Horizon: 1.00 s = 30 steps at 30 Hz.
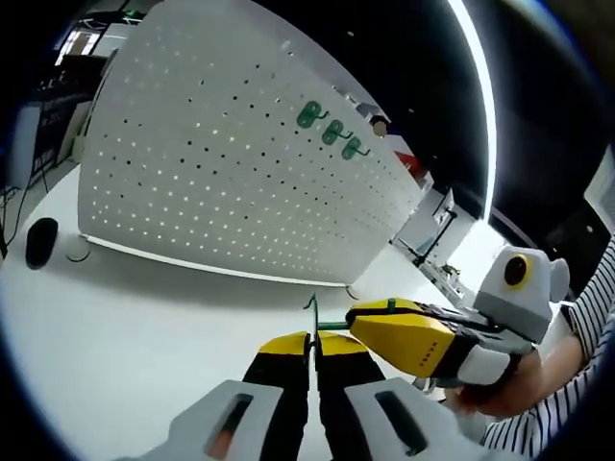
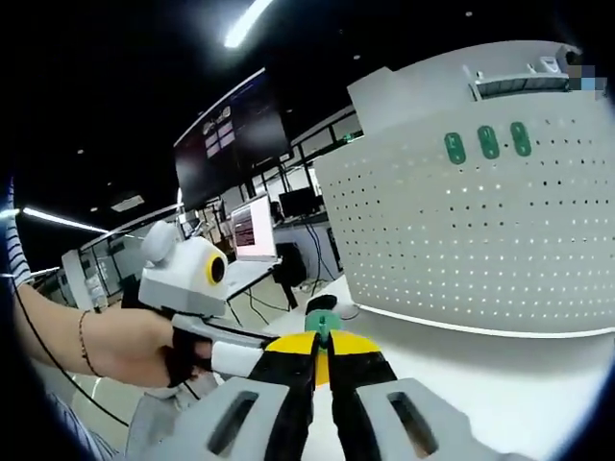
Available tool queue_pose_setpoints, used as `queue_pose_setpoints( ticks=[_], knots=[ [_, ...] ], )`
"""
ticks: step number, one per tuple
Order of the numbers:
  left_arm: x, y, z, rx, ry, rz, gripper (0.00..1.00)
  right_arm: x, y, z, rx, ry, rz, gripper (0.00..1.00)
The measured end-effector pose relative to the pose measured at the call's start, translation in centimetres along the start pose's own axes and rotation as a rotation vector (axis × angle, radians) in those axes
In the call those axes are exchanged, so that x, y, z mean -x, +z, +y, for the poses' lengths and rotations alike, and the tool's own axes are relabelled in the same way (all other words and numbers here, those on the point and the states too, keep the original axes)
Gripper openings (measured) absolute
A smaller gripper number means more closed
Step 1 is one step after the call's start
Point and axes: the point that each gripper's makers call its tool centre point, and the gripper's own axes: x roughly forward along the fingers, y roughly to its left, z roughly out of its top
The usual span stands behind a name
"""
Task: Insert the hook assembly into the mounting plate slot until the hook locks in place.
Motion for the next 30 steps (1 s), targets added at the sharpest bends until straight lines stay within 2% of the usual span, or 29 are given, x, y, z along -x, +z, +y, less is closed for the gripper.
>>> queue_pose_setpoints(
  ticks=[2, 4, 8, 10, 16, 19, 22, 24, 28, 30],
  knots=[
    [0.2, 0.3, 0.2, -0.012, 0.010, -0.013, 0.01, 0.1, 0.5, 0.3, -0.078, 0.022, -0.016, 0.09],
    [0.5, 0.7, 0.5, -0.040, 0.020, -0.028, 0.01, 0.3, 0.4, 0.4, -0.135, 0.041, 0.010, 0.14],
    [0.8, 1.2, 0.7, -0.176, 0.050, -0.039, 0.01, 0.1, 1.2, 0.8, -0.135, 0.062, -0.016, 0.14],
    [0.8, 1.5, 0.3, -0.240, 0.048, -0.050, 0.01, -0.1, 1.0, 1.4, -0.172, 0.087, 0.007, 0.13],
    [1.0, 2.1, -0.9, -0.355, 0.043, -0.089, 0.01, -0.4, 1.3, 1.5, -0.190, 0.089, -0.009, 0.10],
    [1.1, 2.3, -1.3, -0.365, 0.040, -0.107, 0.01, -0.4, 1.5, 1.6, -0.184, 0.089, -0.019, 0.09],
    [1.2, 2.5, -1.4, -0.382, 0.053, -0.118, 0.01, -0.3, 2.1, 1.3, -0.096, 0.063, -0.050, 0.05],
    [1.3, 2.7, -1.4, -0.385, 0.058, -0.125, 0.01, -0.1, 2.0, 1.5, -0.134, 0.070, -0.041, 0.04],
    [1.5, 3.1, -1.6, -0.420, 0.069, -0.139, 0.01, -0.1, 2.2, 1.5, -0.138, 0.070, -0.040, 0.02],
    [1.6, 3.0, -1.5, -0.418, 0.072, -0.141, 0.01, -0.1, 2.1, 1.8, -0.111, 0.067, -0.031, 0.01]
  ],
)
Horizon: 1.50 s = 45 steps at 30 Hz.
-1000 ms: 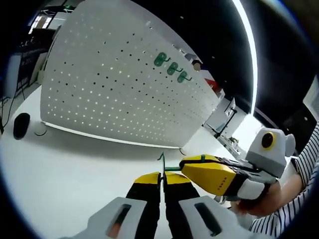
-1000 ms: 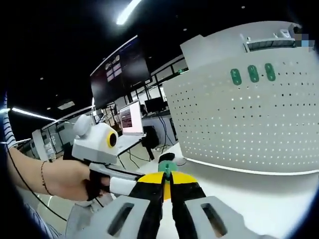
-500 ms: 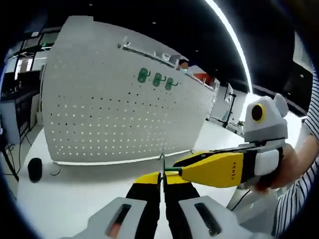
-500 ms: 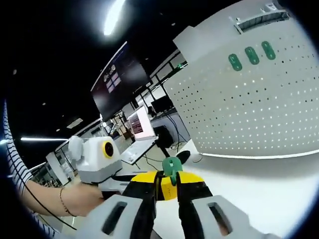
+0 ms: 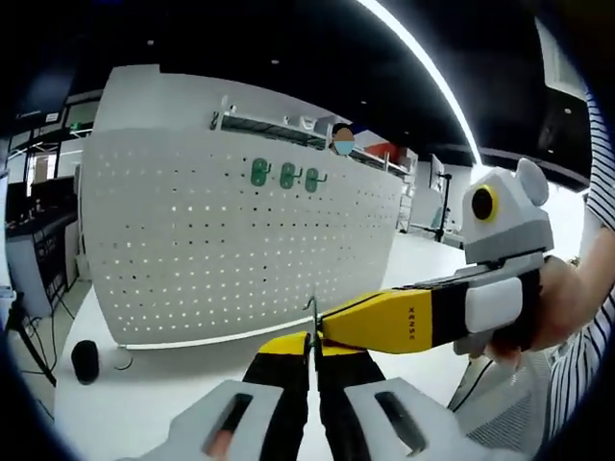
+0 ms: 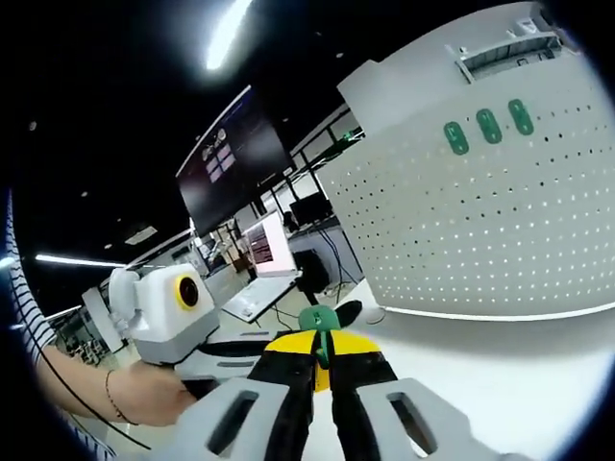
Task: Insert the hook assembly into the mounting plate slot until the hook locks in place.
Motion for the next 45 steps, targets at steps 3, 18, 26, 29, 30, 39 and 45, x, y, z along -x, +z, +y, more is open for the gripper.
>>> queue_pose_setpoints(
  ticks=[3, 18, 26, 29, 30, 39, 45],
  knots=[
    [0.2, 0.2, 0.0, -0.003, 0.001, -0.012, 0.01, 0.1, 0.1, 0.2, -0.017, -0.006, -0.013, 0.00],
    [1.7, -1.1, 0.4, 0.019, 0.035, 0.007, 0.31, -0.4, 0.1, 1.0, 0.238, 0.022, 0.050, 0.00],
    [2.7, -2.1, 0.6, 0.069, 0.063, -0.020, 0.66, 0.3, 0.0, 0.4, 0.370, 0.010, 0.054, 0.00],
    [2.9, -2.7, 0.9, 0.103, 0.091, -0.039, 0.79, 0.5, 0.0, 0.0, 0.368, -0.007, 0.038, 0.00],
    [2.9, -2.9, 0.8, 0.107, 0.090, -0.036, 0.81, 0.5, 0.0, -0.2, 0.370, -0.016, 0.036, 0.00],
    [3.1, -4.5, 0.0, 0.138, 0.101, -0.041, 0.97, 1.5, 0.7, -2.7, 0.387, -0.120, -0.009, 0.00],
    [3.3, -5.5, -0.4, 0.149, 0.101, -0.032, 1.00, 2.2, 2.0, -4.6, 0.395, -0.197, -0.046, 0.00]
  ],
)
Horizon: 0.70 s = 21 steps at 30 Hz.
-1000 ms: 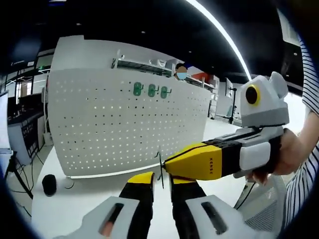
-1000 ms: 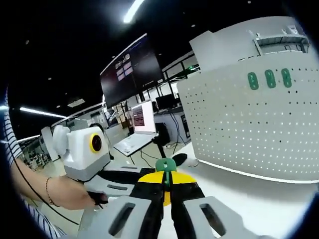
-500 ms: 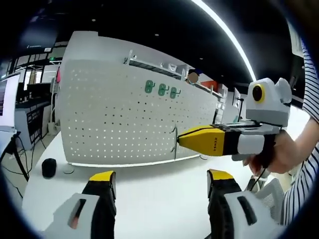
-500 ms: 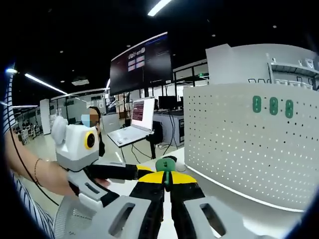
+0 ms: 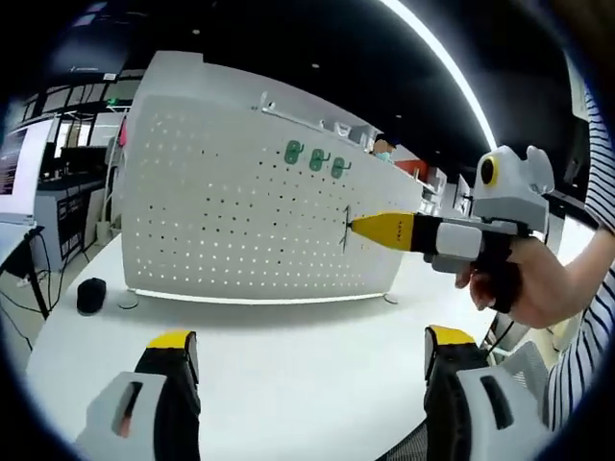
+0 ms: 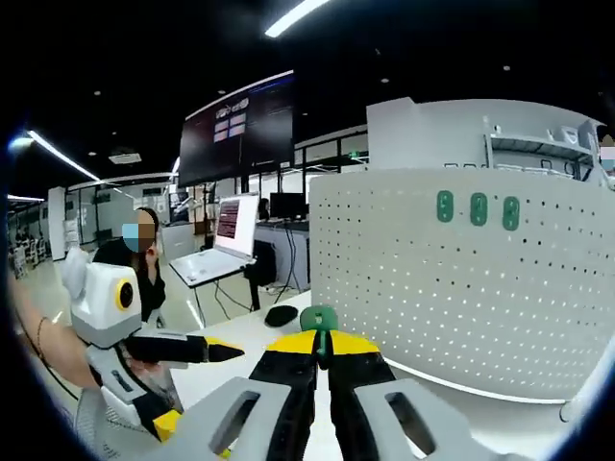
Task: Insert the hook assembly into the mounting plate slot until the hook locks in place.
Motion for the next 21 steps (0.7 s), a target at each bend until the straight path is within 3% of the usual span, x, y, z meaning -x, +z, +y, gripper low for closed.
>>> queue_pose_setpoints(
  ticks=[21],
  knots=[
    [0.2, -1.5, 0.0, -0.024, 0.002, 0.035, 0.98, -0.6, 1.8, -6.9, -0.061, -0.217, -0.074, 0.00]
  ],
)
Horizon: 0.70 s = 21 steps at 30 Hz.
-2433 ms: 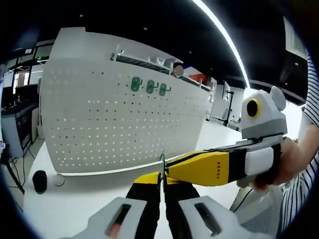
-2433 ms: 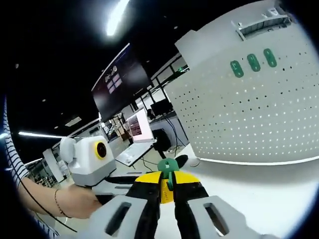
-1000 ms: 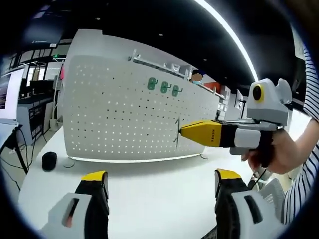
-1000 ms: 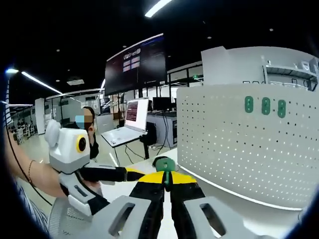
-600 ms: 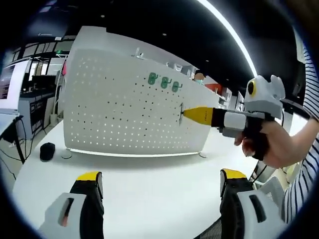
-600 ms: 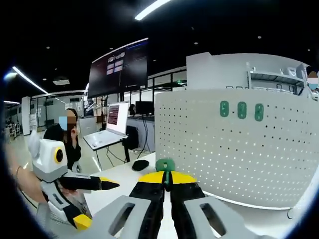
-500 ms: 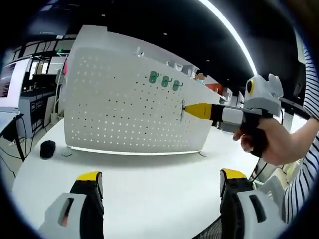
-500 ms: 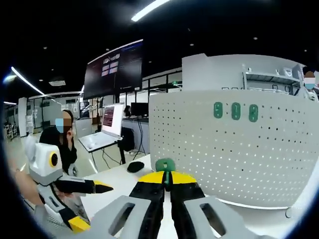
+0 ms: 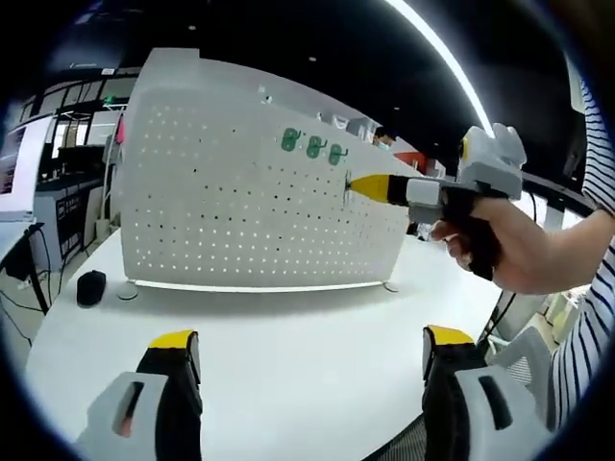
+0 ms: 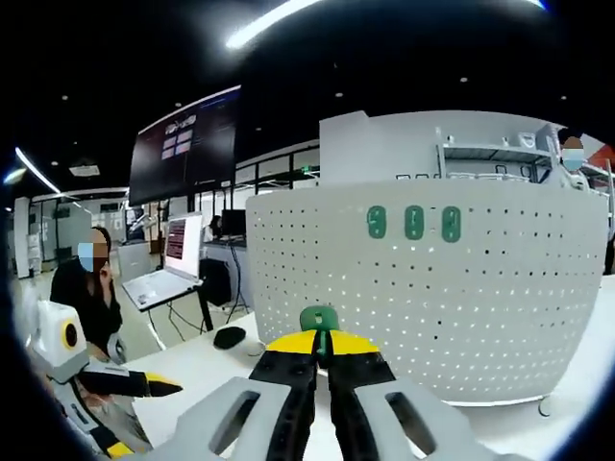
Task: Insert the hook assembly into the mounting plate slot until the hook locks in place.
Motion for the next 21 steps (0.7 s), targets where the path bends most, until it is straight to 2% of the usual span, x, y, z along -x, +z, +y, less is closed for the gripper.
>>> queue_pose_setpoints(
  ticks=[9, 21],
  knots=[
    [0.0, -0.2, -0.1, -0.006, -0.002, 0.013, 0.97, -0.9, 1.5, -4.5, -0.049, -0.110, -0.046, 0.00],
    [0.0, -0.3, -0.1, 0.000, -0.004, 0.016, 0.99, -1.7, 2.2, -7.5, -0.062, -0.176, -0.078, 0.00]
  ],
)
